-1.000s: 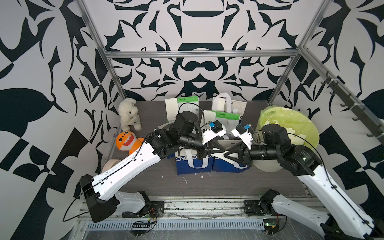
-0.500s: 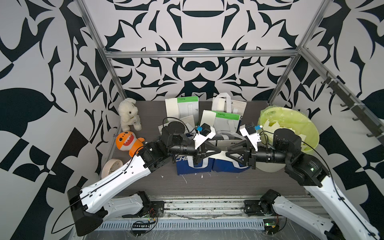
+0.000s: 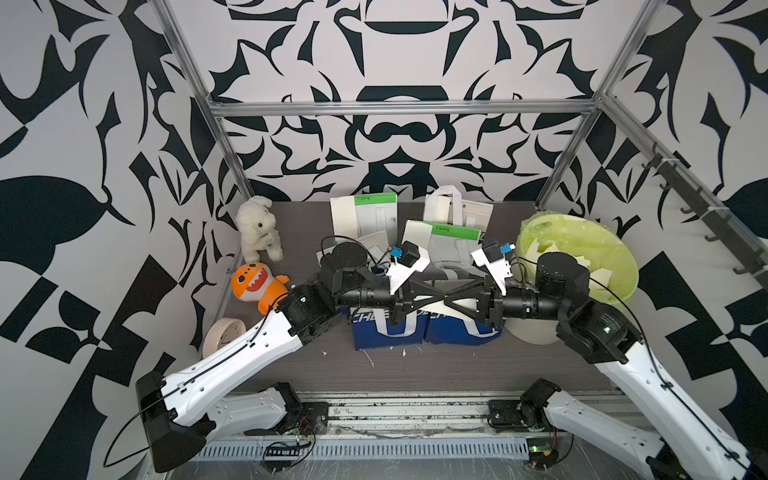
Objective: Shred takeout receipts and throw away
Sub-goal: Shred the takeout receipt.
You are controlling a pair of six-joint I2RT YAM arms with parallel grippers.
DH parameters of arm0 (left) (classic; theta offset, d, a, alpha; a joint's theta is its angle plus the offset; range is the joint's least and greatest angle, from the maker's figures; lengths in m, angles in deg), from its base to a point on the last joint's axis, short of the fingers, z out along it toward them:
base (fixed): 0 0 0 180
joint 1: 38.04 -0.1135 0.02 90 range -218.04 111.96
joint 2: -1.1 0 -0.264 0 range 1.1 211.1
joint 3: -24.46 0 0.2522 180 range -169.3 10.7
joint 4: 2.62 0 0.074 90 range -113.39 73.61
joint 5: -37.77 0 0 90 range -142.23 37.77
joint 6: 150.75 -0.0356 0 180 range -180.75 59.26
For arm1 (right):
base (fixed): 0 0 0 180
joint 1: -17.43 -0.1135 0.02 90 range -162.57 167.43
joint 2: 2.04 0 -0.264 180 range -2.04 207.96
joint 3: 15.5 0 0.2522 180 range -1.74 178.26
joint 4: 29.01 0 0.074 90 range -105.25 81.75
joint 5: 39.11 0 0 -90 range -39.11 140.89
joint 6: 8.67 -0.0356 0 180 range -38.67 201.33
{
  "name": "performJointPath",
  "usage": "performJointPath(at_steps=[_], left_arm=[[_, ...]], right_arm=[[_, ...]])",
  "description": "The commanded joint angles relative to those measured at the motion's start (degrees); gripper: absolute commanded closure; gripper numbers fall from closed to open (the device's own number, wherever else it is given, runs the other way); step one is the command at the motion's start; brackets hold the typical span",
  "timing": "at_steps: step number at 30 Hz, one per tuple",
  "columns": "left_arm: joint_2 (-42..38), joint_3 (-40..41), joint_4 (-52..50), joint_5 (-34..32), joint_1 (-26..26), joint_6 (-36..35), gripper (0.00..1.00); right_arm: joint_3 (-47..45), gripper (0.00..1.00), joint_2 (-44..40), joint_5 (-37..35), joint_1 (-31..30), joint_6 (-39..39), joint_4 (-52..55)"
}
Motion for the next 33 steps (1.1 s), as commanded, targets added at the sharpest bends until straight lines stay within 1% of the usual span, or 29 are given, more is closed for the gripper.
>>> performJointPath(at_steps=[1, 6, 11, 15, 18, 20, 23, 25, 29, 33], left_arm=[[-0.1, 0.7, 0.9, 0.3, 0.1, 0.3, 1.0], [-0.3, 0.9, 0.8, 0.0, 0.1, 0.4, 1.0], [-0.3, 1.1, 1.1, 0.1, 0.1, 0.7, 1.0], [-0.4, 1.4, 1.7, -0.1, 0.0, 0.9, 1.0], [-0.5, 1.6, 2.5, -0.4, 0.0, 1.0, 1.0], [-0.7, 2.1, 3.8, -0.7, 0.1, 1.3, 1.0], [-0.8, 3.3, 6.5, -1.1, 0.0, 2.3, 1.0], [-1.0, 4.1, 7.7, -1.1, 0.1, 2.8, 1.0], [-1.2, 5.4, 9.7, -0.6, 0.1, 3.7, 1.0], [-2.6, 7.1, 12.0, -1.9, 0.0, 4.3, 1.0]], right_arm=[[0.2, 0.81, -0.9, 0.9, -0.2, -0.3, -4.0], [0.0, 0.83, -1.1, 0.9, -0.2, -0.6, -4.4], [0.0, 0.89, -1.0, 0.7, -0.2, -0.9, -4.4], [-0.1, 0.99, -0.8, 0.4, -0.2, -1.1, -4.3], [-0.2, 1.0, -0.4, -0.8, -0.2, -1.8, -3.7], [-0.3, 1.0, 0.0, -3.1, -0.2, -2.1, -2.9], [-1.7, 1.0, 0.4, -11.9, -0.2, -4.1, -2.6], [-2.5, 1.0, 0.7, -15.6, -0.2, -6.1, -3.2], [-2.5, 1.0, 3.2, -17.6, -0.2, -9.9, -4.3], [-1.2, 1.0, 6.4, -18.4, -0.2, -10.8, -2.2]])
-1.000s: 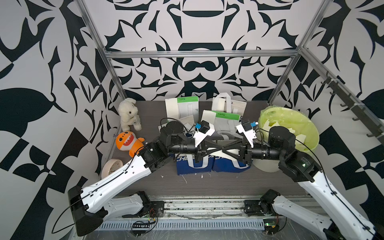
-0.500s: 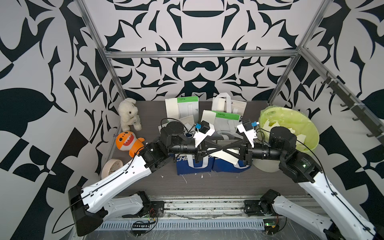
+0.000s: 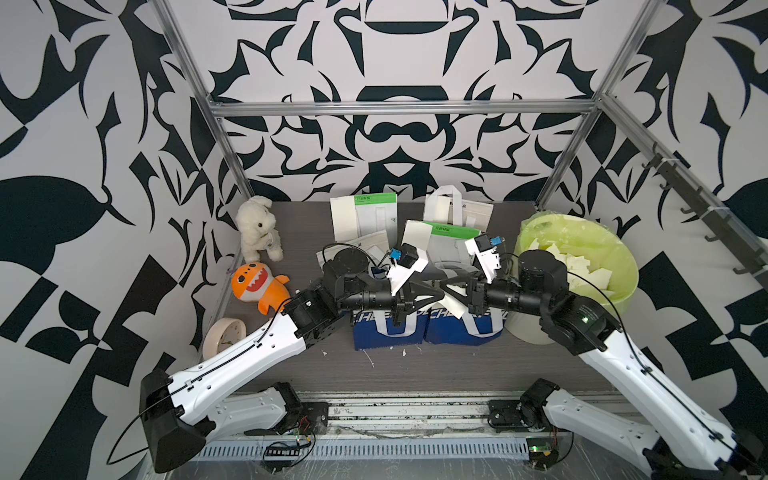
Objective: Shred takeout receipts and throw away
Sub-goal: Shred the takeout receipt, then place the takeout receipt in the trash bin.
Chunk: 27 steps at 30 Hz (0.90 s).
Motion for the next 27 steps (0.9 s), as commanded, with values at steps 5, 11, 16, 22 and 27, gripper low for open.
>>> performJointPath(at_steps=[5, 11, 16, 22, 27], left_arm=[[-6.8, 3.6, 7.3, -5.4, 0.2, 1.5, 1.0], [-14.5, 6.4, 10.5, -11.5, 0.2, 2.4, 1.0], [-16.9, 4.8, 5.7, -12.9, 0.2, 2.0, 1.0], [-13.6, 2.2, 0.0, -13.0, 0.3, 2.4, 1.0], [-10.8, 1.6, 0.1, -13.1, 0.2, 2.9, 1.0]], right_arm=[[2.2, 1.0, 2.4, -8.5, 0.2, -0.6, 3.8], [8.8, 1.0, 4.0, -19.6, 0.4, 5.2, 13.1], [19.4, 1.0, 6.0, -30.0, 2.6, 11.0, 21.2], [29.8, 1.0, 7.6, -42.3, 12.0, 18.1, 28.6], [28.7, 1.0, 7.6, -51.2, 21.3, 21.9, 30.1]])
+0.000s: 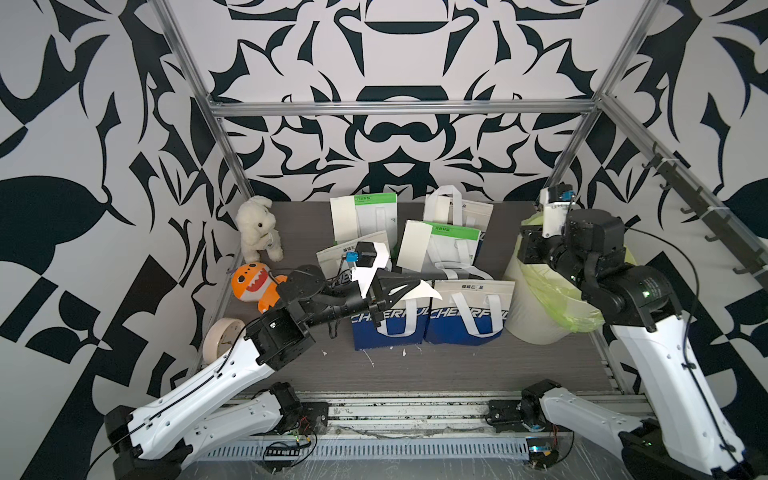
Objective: Shred takeout receipts and throw away
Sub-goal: Place the takeout receipt in the trash bin.
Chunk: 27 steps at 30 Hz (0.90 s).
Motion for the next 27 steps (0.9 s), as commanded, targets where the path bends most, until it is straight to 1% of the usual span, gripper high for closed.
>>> performJointPath(at_steps=[1, 3, 4, 6, 7, 8, 9, 10, 15, 17, 18, 21, 22, 24, 25, 27], left_arm=[[1.2, -2.2, -1.3, -0.6, 0.2, 0.9, 1.0], [2.4, -2.8, -2.0, -0.8, 0.3, 1.3, 1.0], [3.1, -3.4, -2.8, -1.1, 0.4, 1.3, 1.0], [4.5, -4.6, -4.4, -1.1, 0.6, 1.3, 1.0], [5.1, -5.1, -5.1, -1.0, 0.7, 1.3, 1.0], [5.5, -5.5, -5.3, -0.6, 0.8, 1.3, 1.0], [5.7, -5.5, -5.3, -0.3, 0.9, 1.4, 1.0], [5.7, -5.3, -5.1, -0.4, 0.8, 1.3, 1.0], [4.8, -3.8, -3.4, -1.7, 0.9, 2.0, 1.0], [4.7, -3.4, -2.2, -1.9, 0.9, 2.7, 1.0], [4.9, -3.2, -1.6, -1.9, 1.0, 3.0, 1.0], [5.7, -3.0, 0.5, -1.7, 1.0, 4.5, 1.0], [5.8, -2.9, 1.3, -1.5, 1.0, 4.9, 1.0], [6.1, -2.6, 2.8, -1.0, 0.9, 5.9, 1.0], [6.2, -2.4, 3.5, -0.7, 1.0, 6.5, 1.0], [6.5, -2.3, 4.5, -0.2, 1.0, 7.5, 1.0]], right_arm=[[-0.9, 1.0, 0.4, -9.7, 5.1, 4.8, 3.2], [-2.6, 1.0, 0.7, -9.1, 8.3, 5.4, 3.3], [-3.2, 0.99, 1.3, -7.3, 9.8, 5.6, 4.0], [-1.9, 0.47, 4.1, -4.1, 11.6, 5.0, 8.2], [-0.5, 0.39, 6.0, -2.7, 11.8, 4.5, 10.8], [0.3, 0.35, 7.2, -1.6, 11.9, 4.1, 12.3], [0.4, 0.19, 7.4, -0.8, 11.8, 3.8, 12.5], [0.1, 0.01, 7.3, -0.1, 12.0, 3.7, 12.4], [1.2, 0.0, 5.9, 3.1, 12.1, 4.0, 12.2], [1.5, 0.01, 4.2, 9.4, 12.0, 4.1, 10.6], [1.2, 0.03, 3.0, 13.0, 12.1, 4.4, 9.2], [-0.4, 0.07, -1.4, 26.7, 12.1, 3.8, 2.9], [-1.5, 0.07, -2.7, 33.0, 12.1, 3.1, 0.8], [-3.3, 0.12, -4.3, 46.9, 12.0, 2.6, -2.6], [-4.4, 0.15, -4.7, 53.4, 12.0, 1.1, -4.7], [-6.6, 0.19, -5.3, 63.2, 12.0, -2.3, -8.6]])
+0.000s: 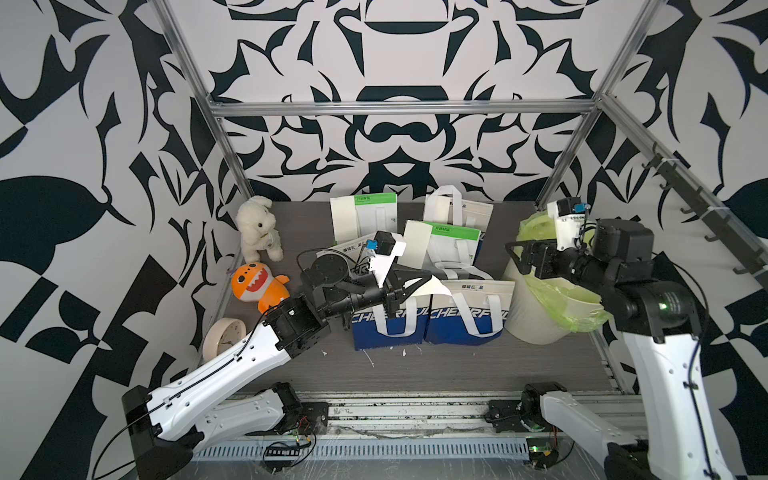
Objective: Shred takeout receipts and throw away
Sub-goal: Place the takeout receipt in the trash bin.
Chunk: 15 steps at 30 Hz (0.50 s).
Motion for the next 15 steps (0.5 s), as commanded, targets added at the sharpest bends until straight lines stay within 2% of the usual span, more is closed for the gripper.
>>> performJointPath(at_steps=[1, 3, 5, 9, 15], left_arm=[[0.5, 0.9, 4.0, 1.3, 0.2, 2.6, 1.0], [0.8, 0.7, 4.3, 1.7, 0.2, 3.4, 1.0], [1.2, 0.7, 4.6, 2.2, 0.2, 4.3, 1.0], [1.6, 0.6, 5.1, 2.6, 0.2, 5.4, 1.0], [2.7, 0.3, 6.0, 3.1, 0.2, 6.6, 1.0]], right_arm=[[-3.6, 0.2, -0.5, 27.3, -0.2, -5.7, -11.4], [-6.0, 0.2, -1.6, 34.0, -0.9, -8.6, -16.1], [-7.9, 0.2, -3.4, 36.3, -4.2, -9.4, -19.5], [-8.3, 0.19, -3.7, 31.0, -13.3, -5.8, -16.9], [-7.5, 0.26, 0.8, 18.9, -27.2, -2.2, -13.2]])
